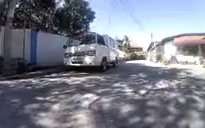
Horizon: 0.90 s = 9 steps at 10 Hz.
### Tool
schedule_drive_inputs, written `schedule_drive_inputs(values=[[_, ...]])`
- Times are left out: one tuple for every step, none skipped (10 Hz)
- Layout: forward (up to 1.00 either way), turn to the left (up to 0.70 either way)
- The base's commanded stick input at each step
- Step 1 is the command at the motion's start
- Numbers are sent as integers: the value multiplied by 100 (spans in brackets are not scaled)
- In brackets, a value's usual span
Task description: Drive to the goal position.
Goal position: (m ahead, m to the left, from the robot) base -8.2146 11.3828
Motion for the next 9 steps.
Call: schedule_drive_inputs(values=[[0, -5], [0, -5], [0, -5], [0, -5], [0, -5], [0, -5], [0, -5], [0, -5], [0, -5]])
